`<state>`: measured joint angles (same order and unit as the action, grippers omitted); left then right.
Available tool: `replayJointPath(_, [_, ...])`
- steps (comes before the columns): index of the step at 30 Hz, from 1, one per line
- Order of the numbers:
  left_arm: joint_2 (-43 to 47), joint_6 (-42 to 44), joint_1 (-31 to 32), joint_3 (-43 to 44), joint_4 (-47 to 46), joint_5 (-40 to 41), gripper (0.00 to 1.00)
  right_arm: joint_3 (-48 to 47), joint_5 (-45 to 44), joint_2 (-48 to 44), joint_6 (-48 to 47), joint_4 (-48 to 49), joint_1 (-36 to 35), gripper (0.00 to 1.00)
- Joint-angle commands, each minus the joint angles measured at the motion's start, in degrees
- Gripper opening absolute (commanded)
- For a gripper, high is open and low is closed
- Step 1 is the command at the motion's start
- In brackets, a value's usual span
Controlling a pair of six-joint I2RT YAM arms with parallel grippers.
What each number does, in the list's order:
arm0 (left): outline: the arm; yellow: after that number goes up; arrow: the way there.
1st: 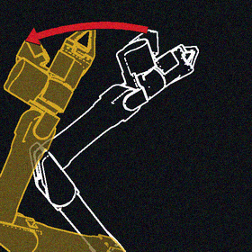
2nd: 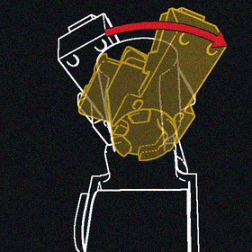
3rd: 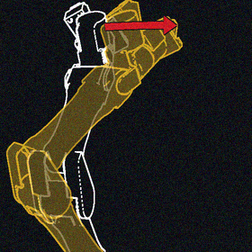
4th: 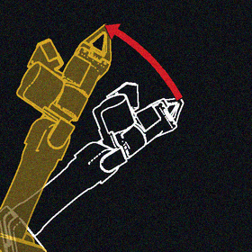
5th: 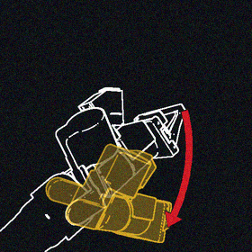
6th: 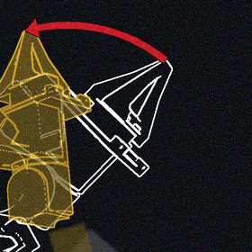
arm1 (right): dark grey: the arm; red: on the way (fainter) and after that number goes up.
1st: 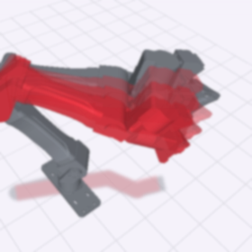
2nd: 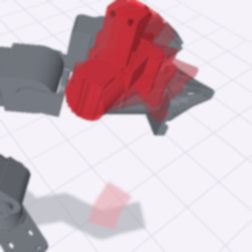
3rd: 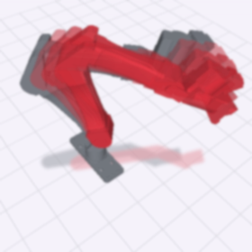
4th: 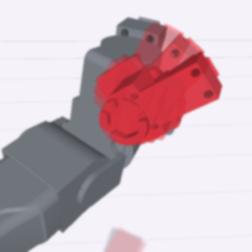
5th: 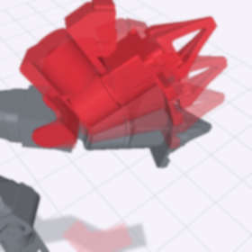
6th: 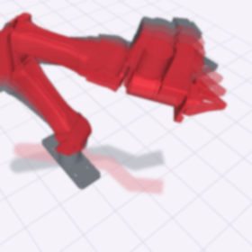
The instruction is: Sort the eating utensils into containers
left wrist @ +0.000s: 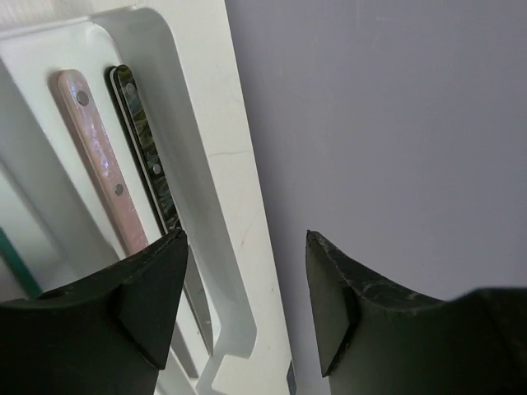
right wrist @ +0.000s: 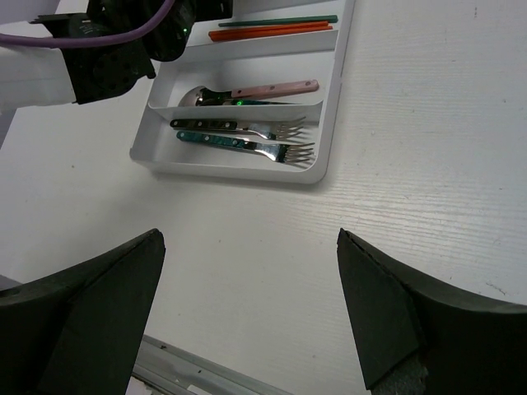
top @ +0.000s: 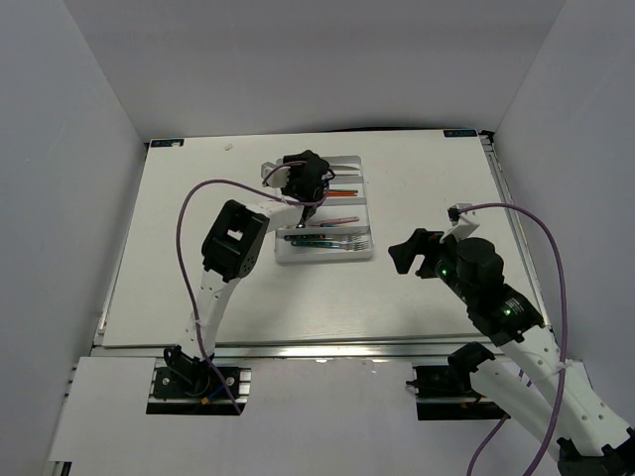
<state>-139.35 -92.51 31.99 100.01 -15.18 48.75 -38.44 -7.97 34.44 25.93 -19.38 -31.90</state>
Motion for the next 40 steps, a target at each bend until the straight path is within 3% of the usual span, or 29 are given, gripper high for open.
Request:
replayJointPath(1, [10.7,2.5,0.2,-3.4,-3.7,-0.1,0.69,-0.9,0.1,-0.6,-0.4,1.2,0.0,0.89])
replayJointPath(2, [12.2,4.0,0.2,-3.6,-3.1,-0.6,0.71,-1.1,0.1,-0.5,-0.4,1.2,0.0,0.89])
replayJointPath(4, [15.8,12.3,0.2,-3.2,-0.1,-1.4,0.89,-1.6,0.4,0.3,-0.8,0.7,0.0,0.90])
replayJointPath(6, [21.8,22.5,0.1,-2.2,6.5,-1.7,0.98,-2.7,0.3,1.1,-1.4,0.4,0.0,0.89])
replayJointPath(11, [40.5,49.7,0.0,-8.4,18.2,-2.4,0.98,-8.5,-10.9,4.0,-4.5,-8.0,0.0,0.89])
replayJointPath(17, [60.2,67.7,-0.3,-22.1,38.8,2.0,0.98,-15.7,-16.8,6.1,-8.1,-15.9,0.0,0.89])
replayJointPath(21, [73.8,70.6,-0.8,-29.4,48.2,4.8,0.98,-18.3,-17.3,5.4,-8.9,-18.3,0.0,0.89])
replayJointPath(29, [94.1,70.2,-1.1,-41.8,56.0,7.8,0.98,-15.3,-15.4,2.2,-9.6,-18.9,0.0,0.89])
replayJointPath(40, [102.2,69.7,-1.1,-44.8,54.3,10.1,0.98,-11.0,-14.6,1.4,-8.8,-16.5,0.0,0.89])
